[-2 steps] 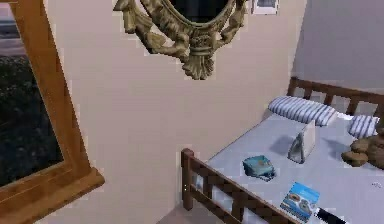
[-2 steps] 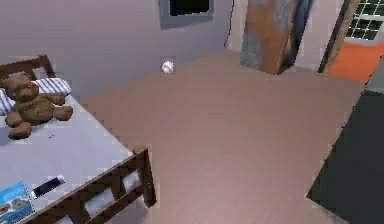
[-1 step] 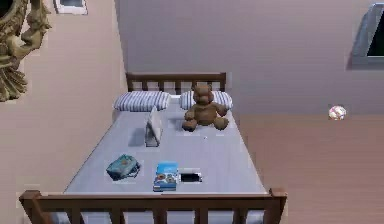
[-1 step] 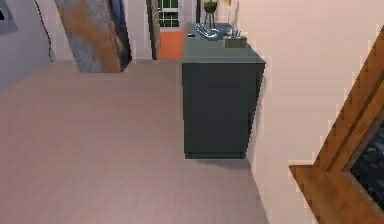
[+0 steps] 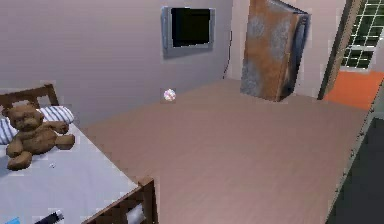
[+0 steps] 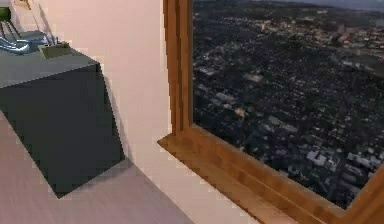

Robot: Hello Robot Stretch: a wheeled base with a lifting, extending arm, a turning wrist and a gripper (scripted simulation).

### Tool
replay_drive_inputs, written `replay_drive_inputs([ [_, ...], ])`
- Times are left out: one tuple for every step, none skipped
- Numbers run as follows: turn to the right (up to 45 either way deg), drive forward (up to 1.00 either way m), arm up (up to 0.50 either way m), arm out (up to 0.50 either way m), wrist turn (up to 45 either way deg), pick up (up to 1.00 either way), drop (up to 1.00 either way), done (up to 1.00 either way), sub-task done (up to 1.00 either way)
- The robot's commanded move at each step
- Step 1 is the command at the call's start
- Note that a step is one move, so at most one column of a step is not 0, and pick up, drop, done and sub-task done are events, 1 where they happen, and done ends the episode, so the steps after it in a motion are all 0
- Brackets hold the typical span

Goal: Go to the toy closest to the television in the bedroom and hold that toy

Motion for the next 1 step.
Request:
replay_drive_inputs([
  [9.0, 0.00, 0.00, 0.00, 0.0, 0.00, 0.00, 0.00, 0.00],
])
